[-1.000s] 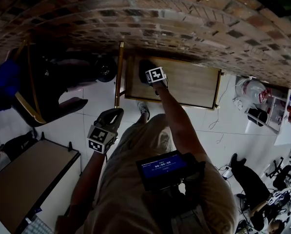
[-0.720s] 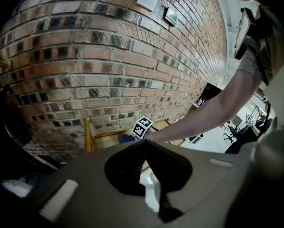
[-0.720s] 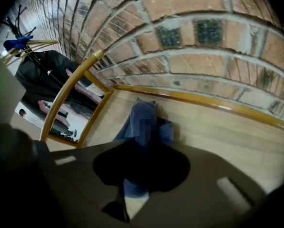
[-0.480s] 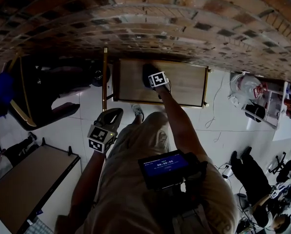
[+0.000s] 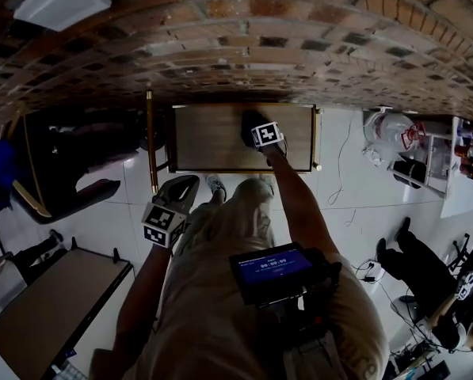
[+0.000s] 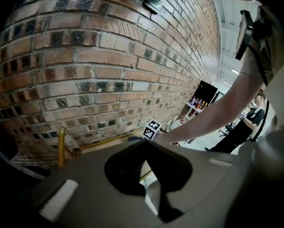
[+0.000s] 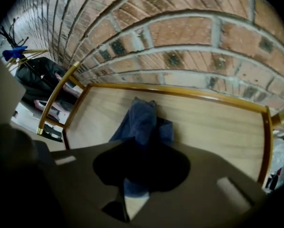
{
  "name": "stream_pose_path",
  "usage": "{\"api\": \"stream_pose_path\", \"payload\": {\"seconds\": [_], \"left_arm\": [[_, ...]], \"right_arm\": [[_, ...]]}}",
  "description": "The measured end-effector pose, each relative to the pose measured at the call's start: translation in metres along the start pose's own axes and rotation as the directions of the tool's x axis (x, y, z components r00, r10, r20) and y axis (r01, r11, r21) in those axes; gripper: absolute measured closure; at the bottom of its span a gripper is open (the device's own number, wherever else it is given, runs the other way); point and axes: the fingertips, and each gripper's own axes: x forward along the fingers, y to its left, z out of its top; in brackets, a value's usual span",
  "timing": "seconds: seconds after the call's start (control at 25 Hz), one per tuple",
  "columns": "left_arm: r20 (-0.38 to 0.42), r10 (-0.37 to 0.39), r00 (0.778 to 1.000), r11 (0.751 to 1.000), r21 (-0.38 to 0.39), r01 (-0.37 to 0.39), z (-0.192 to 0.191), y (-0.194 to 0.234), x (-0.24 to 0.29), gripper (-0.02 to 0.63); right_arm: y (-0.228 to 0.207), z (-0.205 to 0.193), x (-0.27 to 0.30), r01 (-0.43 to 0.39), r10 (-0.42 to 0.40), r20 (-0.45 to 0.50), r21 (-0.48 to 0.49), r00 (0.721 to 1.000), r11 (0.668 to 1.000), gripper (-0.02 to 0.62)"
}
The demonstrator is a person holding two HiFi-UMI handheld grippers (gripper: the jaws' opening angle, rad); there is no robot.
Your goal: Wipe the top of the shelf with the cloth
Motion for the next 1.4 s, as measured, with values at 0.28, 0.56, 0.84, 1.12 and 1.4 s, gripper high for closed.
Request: {"api": "stream_pose_path", "payload": {"seconds": [0.28,0.56,0.84,1.12,1.4], "left_arm": [[0.003,-0.027,1.000,1.000,0.017,0.027,0.023,-0.026,0.030,0.603],[0.013,-0.044,0.999,0.999,0.030,0.044,0.043,-0.050,0.052,0.603],[0.020,-0.041,0.999,0.999,0.020,0.041,0.046,-0.056,0.057,0.603],[0.031,-0.052,0.998,0.999,0.007,0.052,0.035,-0.049,0.046,0.603],[0.057,-0.051,0.997,0.998,-0.026,0.052,0.014,-0.017,0.014,0.604]], "right_arm": [[-0.074,-0.032,-0.030,0.076,-0.075,-0.040,0.038,0.996,0.996,0.522],[-0.129,-0.047,-0.058,0.157,-0.155,-0.072,0.020,0.985,0.987,0.522],[-0.163,-0.052,-0.075,0.215,-0.213,-0.073,0.012,0.974,0.977,0.522],[-0.166,-0.058,-0.091,0.291,-0.282,-0.144,0.044,0.948,0.956,0.522],[-0.086,-0.036,-0.101,0.256,-0.251,-0.113,0.039,0.961,0.966,0.522]]}}
